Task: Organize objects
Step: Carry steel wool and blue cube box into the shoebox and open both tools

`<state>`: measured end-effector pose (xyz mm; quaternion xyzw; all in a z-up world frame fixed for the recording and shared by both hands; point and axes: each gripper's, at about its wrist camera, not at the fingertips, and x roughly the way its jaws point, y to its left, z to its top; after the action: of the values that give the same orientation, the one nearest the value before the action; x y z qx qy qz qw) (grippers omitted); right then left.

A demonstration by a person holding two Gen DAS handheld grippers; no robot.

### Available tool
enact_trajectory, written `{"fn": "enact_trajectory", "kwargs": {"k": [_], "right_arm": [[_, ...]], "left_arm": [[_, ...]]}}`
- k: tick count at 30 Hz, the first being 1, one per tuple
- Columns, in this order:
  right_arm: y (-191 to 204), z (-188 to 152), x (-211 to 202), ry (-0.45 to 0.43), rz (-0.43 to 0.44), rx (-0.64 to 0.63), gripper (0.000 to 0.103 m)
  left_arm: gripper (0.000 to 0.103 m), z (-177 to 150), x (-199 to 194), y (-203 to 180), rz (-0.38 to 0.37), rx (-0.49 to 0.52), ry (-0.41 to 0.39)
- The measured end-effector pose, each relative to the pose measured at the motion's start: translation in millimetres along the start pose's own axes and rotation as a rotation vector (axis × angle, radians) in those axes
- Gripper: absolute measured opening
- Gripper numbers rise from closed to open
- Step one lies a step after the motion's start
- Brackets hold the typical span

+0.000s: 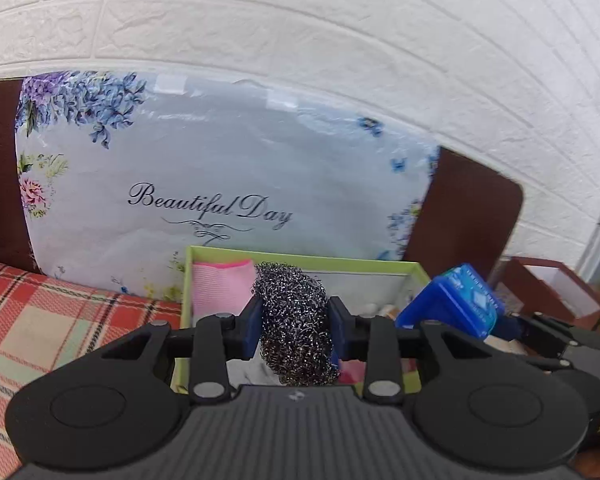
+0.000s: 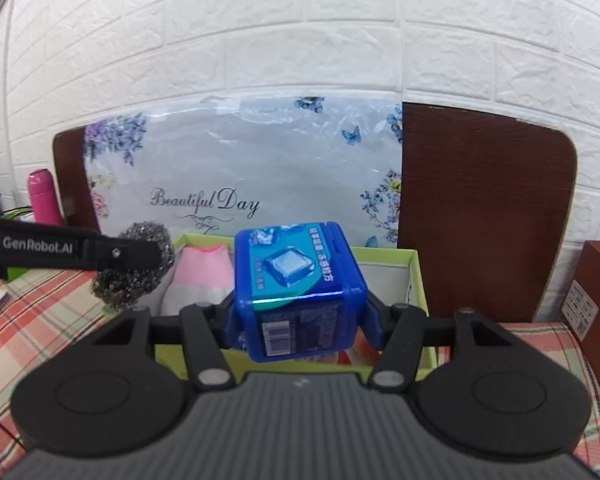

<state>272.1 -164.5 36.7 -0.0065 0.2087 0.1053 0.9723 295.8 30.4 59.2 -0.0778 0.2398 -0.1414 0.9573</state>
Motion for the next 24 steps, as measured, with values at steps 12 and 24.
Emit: {"fn": "enact_trajectory", "kwargs": {"k": [12,24], "right_arm": [[10.9,-28.1,52.0,0.041,-0.012,-0.042,0.1],[-1.7,-15.5,-37.0,-0.083,-0.055,0.014,0.103]], "left_arm": [[0.074,-30.6,22.8,26.2,0.02,0.008,0.017],[0.079,-27.0,-54.7,-3.8,0.055,0.002,-0.026]]}}
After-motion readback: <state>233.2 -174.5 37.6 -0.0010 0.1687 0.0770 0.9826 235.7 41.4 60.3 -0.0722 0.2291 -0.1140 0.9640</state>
